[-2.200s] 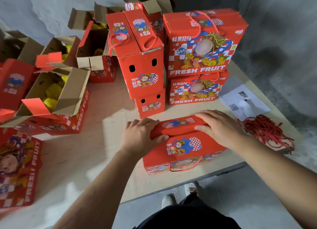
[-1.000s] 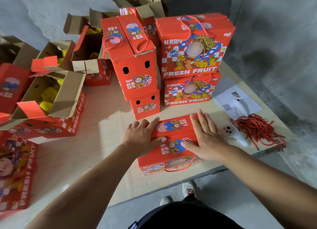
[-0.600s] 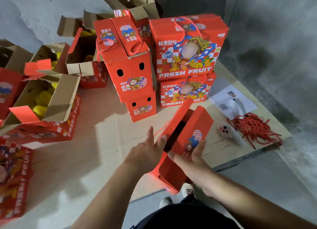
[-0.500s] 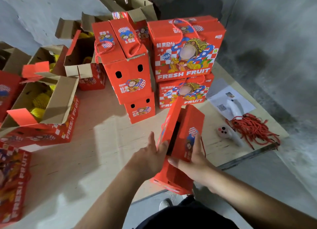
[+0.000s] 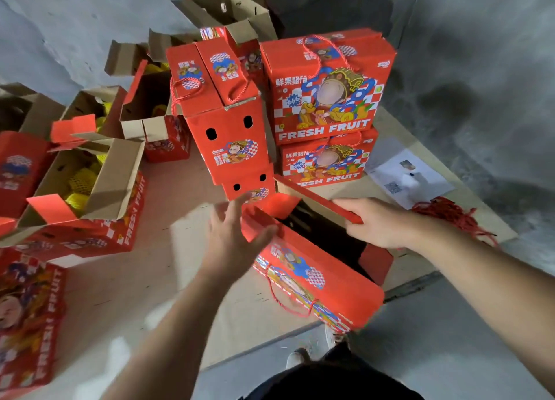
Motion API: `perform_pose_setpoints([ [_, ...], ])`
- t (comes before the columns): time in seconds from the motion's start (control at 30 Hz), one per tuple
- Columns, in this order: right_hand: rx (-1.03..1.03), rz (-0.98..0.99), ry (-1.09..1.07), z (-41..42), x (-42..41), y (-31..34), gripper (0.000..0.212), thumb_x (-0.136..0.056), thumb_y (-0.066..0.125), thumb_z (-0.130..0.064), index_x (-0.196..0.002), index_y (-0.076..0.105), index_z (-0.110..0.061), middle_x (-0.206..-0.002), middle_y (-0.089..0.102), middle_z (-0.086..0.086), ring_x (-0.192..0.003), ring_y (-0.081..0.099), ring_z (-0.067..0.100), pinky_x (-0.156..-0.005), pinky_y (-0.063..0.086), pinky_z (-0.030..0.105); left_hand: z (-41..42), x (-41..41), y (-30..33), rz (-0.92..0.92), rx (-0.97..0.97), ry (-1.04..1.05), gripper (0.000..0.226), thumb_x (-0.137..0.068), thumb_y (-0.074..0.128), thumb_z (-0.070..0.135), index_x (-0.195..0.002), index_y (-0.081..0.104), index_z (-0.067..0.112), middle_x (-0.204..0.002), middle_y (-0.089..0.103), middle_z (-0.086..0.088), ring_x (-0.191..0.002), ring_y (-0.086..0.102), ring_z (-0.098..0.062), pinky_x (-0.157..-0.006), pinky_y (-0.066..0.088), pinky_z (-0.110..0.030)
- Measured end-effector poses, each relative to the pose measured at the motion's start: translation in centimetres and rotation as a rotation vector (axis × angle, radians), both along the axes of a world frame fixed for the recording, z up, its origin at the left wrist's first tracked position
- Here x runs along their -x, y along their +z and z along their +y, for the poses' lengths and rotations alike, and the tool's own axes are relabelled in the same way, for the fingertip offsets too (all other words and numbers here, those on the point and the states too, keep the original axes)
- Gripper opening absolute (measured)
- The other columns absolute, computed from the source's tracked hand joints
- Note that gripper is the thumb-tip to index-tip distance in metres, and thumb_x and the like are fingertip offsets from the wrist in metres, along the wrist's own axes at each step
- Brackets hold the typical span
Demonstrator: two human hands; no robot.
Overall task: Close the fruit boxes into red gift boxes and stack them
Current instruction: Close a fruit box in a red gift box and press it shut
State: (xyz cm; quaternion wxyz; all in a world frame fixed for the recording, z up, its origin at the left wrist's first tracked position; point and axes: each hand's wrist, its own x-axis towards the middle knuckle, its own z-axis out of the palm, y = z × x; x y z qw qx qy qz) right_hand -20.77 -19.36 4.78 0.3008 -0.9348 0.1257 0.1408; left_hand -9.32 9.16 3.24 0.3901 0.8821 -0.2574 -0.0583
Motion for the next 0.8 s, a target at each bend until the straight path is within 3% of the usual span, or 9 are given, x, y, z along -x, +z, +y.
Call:
perform_pose_setpoints([
  [0.07,0.076,-0.036,0.004,-0.2,0.1,-0.3,0.044,-0.088,0.046,-0.035,-0.13,0.048,-0.046,-0.097,0.063,-0.024,-0.081,0.061,0.006,-0.07,0.054,0.033,0.1,-2.0,-0.6,0.029,-0.167,-0.144,0.086,-0.082,0.07,0.068,-0.155,0.045,0.029,-0.145,0.052,-0.003,-0.132,0.049,-0.027,-0.112,0.043,-0.046],
  [0.17,0.154,-0.108,-0.012,-1.2,-0.1,-0.2,0.033,-0.099,0.048,-0.023,-0.123,0.049,-0.045,-0.11,0.067,-0.009,-0.087,0.064,0.02,-0.073,0.057,0.041,0.5,-3.0,-1.8,0.115,-0.247,-0.25,0.086,-0.087,0.058,0.07,-0.161,0.032,0.034,-0.152,0.053,-0.002,-0.129,0.057,-0.03,-0.106,0.05,-0.047],
  [0.23,0.187,-0.148,-0.009,-1.4,-0.3,0.2,0.034,-0.101,0.05,-0.018,-0.115,0.046,-0.049,-0.107,0.067,-0.004,-0.087,0.064,0.026,-0.069,0.054,0.04,0.8,-2.6,-2.5,-0.025,-0.26,-0.169,0.067,-0.099,0.048,0.064,-0.157,0.042,0.032,-0.141,0.064,-0.006,-0.117,0.063,-0.036,-0.098,0.051,-0.043],
  [0.3,0.262,-0.201,0.006,-0.6,-0.6,0.4,0.034,-0.103,0.052,-0.019,-0.121,0.045,-0.046,-0.113,0.068,0.002,-0.091,0.064,0.033,-0.071,0.055,0.042,1.1,-0.9,-3.3,-0.109,-0.245,-0.081,0.047,-0.106,0.045,0.054,-0.144,0.058,0.03,-0.119,0.075,-0.008,-0.105,0.068,-0.041,-0.086,0.051,-0.04],
  [0.4,0.373,-0.272,0.004,1.8,-0.5,0.1,0.034,-0.103,0.051,-0.022,-0.13,0.055,-0.042,-0.116,0.072,0.005,-0.095,0.068,0.036,-0.073,0.056,0.042,1.5,2.4,-4.5,-0.029,-0.187,0.051,0.046,-0.102,0.045,0.056,-0.138,0.062,0.034,-0.115,0.071,-0.006,-0.103,0.067,-0.036,-0.085,0.052,-0.042],
  [0.5,0.446,-0.347,0.04,3.6,1.4,0.0,0.043,-0.102,0.051,-0.044,-0.144,0.052,-0.037,-0.129,0.07,-0.006,-0.108,0.069,0.025,-0.074,0.054,0.035,1.5,3.7,-5.3,-0.062,-0.22,0.136,0.055,-0.101,0.04,0.061,-0.148,0.055,0.037,-0.135,0.045,-0.007,-0.115,0.051,-0.029,-0.103,0.044,-0.048],
  [0.63,0.481,-0.33,0.105,3.6,2.8,-0.2,0.068,-0.1,0.033,-0.064,-0.157,0.042,-0.028,-0.144,0.062,-0.004,-0.123,0.063,0.023,-0.089,0.055,0.038,2.0,2.9,-5.4,-0.324,-0.159,-0.143,0.041,-0.108,0.043,0.039,-0.141,0.062,0.025,-0.14,0.059,0.0,-0.123,0.053,-0.032,-0.105,0.044,-0.053],
  [0.73,0.512,-0.357,0.074,2.9,2.2,-0.6,0.064,-0.104,0.025,-0.059,-0.156,0.043,-0.026,-0.143,0.063,0.0,-0.121,0.065,0.027,-0.09,0.054,0.041,2.0,2.5,-5.8,-0.254,-0.318,-0.228,0.06,-0.107,0.031,0.058,-0.159,0.039,0.029,-0.163,0.041,0.005,-0.153,0.033,-0.029,-0.129,0.017,-0.052],
  [0.8,0.612,-0.334,0.027,1.9,2.0,-1.1,0.063,-0.102,0.031,-0.056,-0.156,0.042,-0.025,-0.146,0.06,0.003,-0.122,0.062,0.031,-0.096,0.049,0.043,2.0,3.0,-6.8,-0.239,-0.39,-0.245,0.07,-0.105,0.023,0.067,-0.166,0.012,0.035,-0.173,0.014,0.01,-0.161,0.011,-0.024,-0.13,-0.003,-0.042],
])
